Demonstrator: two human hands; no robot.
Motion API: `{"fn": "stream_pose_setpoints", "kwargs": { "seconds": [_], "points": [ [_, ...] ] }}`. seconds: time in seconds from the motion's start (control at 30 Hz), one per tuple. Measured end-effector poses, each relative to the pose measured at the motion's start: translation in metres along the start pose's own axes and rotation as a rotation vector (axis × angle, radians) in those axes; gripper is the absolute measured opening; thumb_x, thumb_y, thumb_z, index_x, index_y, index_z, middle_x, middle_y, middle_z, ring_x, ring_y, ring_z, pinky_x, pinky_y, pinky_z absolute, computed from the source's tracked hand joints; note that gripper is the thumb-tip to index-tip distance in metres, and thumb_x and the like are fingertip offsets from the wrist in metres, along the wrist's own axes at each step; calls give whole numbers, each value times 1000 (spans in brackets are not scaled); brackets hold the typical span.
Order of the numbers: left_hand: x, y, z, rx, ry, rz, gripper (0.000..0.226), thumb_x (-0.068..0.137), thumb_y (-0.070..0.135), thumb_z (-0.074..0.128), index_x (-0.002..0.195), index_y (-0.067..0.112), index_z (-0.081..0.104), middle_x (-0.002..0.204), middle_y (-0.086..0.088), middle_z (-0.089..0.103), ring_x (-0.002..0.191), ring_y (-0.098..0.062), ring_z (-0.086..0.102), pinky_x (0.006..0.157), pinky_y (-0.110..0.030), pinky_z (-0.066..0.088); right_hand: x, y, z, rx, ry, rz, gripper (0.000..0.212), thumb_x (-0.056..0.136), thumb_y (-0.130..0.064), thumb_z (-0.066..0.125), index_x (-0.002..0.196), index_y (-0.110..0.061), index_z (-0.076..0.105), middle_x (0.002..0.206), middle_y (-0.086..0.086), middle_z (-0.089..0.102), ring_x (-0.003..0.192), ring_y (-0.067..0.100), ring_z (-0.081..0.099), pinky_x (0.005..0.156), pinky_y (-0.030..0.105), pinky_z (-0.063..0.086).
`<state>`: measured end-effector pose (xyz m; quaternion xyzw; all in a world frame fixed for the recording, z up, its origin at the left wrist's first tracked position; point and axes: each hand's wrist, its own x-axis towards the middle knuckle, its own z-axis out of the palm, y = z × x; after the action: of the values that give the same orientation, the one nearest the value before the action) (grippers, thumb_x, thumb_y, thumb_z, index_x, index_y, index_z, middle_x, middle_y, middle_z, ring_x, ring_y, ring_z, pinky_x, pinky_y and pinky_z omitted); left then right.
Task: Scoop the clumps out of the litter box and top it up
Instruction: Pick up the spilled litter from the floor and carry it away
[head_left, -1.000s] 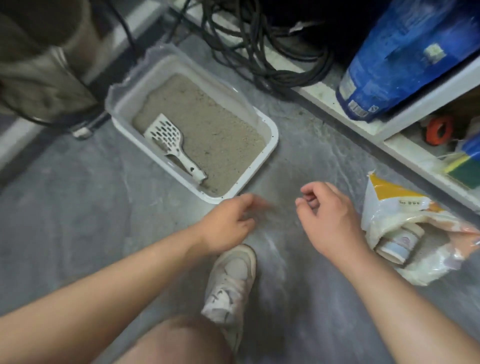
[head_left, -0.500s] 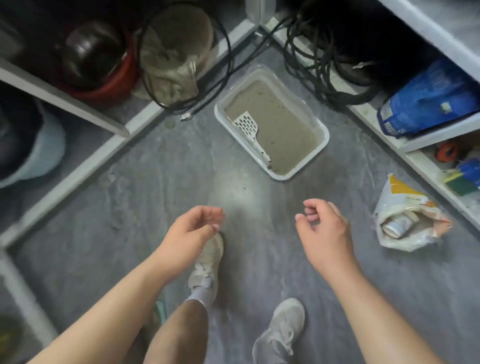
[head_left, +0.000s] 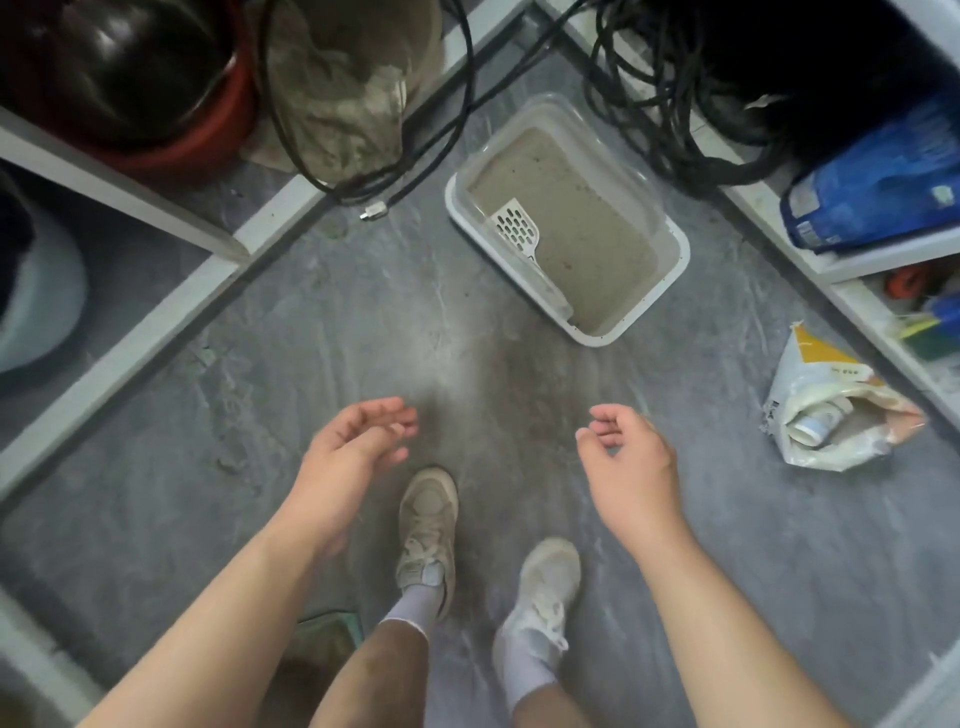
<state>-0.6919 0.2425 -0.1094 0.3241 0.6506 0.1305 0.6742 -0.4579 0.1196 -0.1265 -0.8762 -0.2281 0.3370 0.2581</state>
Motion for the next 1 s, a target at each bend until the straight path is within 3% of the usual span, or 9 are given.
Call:
{"fn": "stream_pose_setpoints", "kwargs": {
  "seconds": [0.23, 0.4, 0.53, 0.63, 0.83, 0.9, 1.0],
  "points": [
    [12, -4, -2, -156, 2, -69, 25, 97, 0, 52, 119, 5, 65, 114, -13, 75, 113, -28, 69, 100, -43, 52, 1, 0, 25, 6, -46, 46, 21, 88, -14, 67, 109, -15, 68, 100, 0, 63, 78, 6, 58, 82, 22, 47],
    [21, -2, 15, -219, -24, -54, 25, 98, 4, 51, 118, 7, 65, 117, -16, 73, 114, -29, 68, 101, -43, 51, 12, 14, 26, 8, -66, 44, 21, 88, -15, 66, 109, -14, 68, 97, 3, 64, 81, 14, 61, 86, 29, 50],
    [37, -10, 40, -273, -58, -55, 23, 99, 10, 47, 113, 13, 65, 117, -13, 71, 111, -26, 68, 103, -42, 48, 25, 35, 26, -40, -97, 9, 23, 88, -17, 65, 110, -14, 68, 98, 2, 63, 83, 15, 61, 84, 24, 47],
    [57, -23, 55, -344, -96, -73, 23, 100, 14, 45, 112, 14, 65, 115, -11, 71, 119, -28, 65, 103, -41, 49, 36, 55, 33, -51, -110, -8, 24, 89, -17, 64, 112, -13, 67, 100, 2, 61, 86, 17, 62, 88, 30, 50],
    [132, -69, 68, -426, -128, -137, 21, 98, 19, 47, 104, 15, 67, 110, -9, 74, 122, -28, 65, 103, -39, 50, 86, 113, 83, -116, -111, -14, 26, 90, -17, 65, 115, -11, 68, 104, 2, 61, 93, 19, 63, 87, 27, 49],
    [167, -88, 69, -423, -143, -150, 22, 97, 20, 47, 103, 14, 68, 111, -10, 74, 121, -28, 65, 108, -40, 48, 108, 133, 107, -150, -103, -45, 24, 88, -15, 65, 111, -9, 69, 103, 7, 63, 91, 24, 63, 84, 31, 49],
    [212, -116, 68, -422, -163, -159, 25, 96, 22, 47, 107, 13, 67, 119, -12, 72, 122, -28, 65, 110, -42, 46, 140, 158, 142, -214, -112, -94, 11, 85, -11, 62, 92, -4, 67, 92, 15, 61, 84, 30, 57, 69, 27, 34]
  ]
}}
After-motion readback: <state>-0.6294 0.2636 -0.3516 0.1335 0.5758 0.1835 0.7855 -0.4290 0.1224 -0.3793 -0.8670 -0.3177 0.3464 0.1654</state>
